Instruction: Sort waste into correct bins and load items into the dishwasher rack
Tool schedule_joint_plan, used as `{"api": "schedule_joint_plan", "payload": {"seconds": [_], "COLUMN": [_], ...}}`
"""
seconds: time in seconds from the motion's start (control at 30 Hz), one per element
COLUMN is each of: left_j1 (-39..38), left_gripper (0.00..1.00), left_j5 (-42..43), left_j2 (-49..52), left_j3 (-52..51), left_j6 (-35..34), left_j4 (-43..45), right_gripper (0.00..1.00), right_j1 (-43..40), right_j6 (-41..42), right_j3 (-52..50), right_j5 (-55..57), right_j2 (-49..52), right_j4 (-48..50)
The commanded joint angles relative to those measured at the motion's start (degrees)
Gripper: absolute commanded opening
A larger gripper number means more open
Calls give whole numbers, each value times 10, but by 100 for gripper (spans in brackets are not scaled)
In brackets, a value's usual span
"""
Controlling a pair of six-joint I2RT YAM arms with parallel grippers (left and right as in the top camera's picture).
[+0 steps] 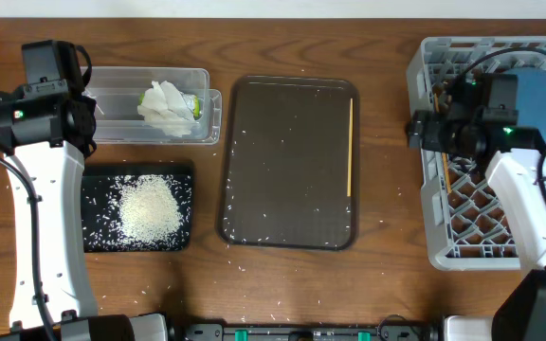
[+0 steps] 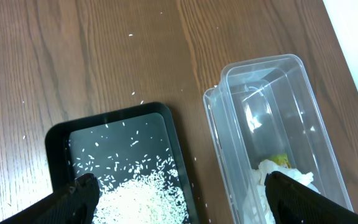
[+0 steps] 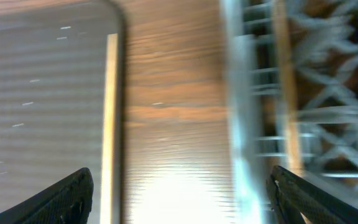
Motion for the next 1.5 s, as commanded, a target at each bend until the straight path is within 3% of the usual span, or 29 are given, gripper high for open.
{"api": "schedule_joint_plan", "payload": {"seconds": [0.0,0.23,0.33,0.73,1.1,1.47], "left_j1": [2,2,2,2,2,2], "left_gripper": [88,88,88,88,88,88], "left_j5": [-14,-14,-14,-14,-14,-14], "left_j2": [3,3,3,3,3,3], "left_j3": [0,0,0,0,0,0], "left_j6": [5,5,5,5,5,5], "left_j4": [-2,-1,-2,-2,-2,-2], "right_gripper": [88,91,99,99,99,99], "right_j1": [40,135,171,236,306,359], "right_j6": [61,137,175,207,285,285], "right_j3": [0,0,0,0,0,0], "right_j5": [-49,-16,13,21,66,196], "right_j2": [0,1,1,6,87,178], "right_j4": [5,27,35,73,122,146]}}
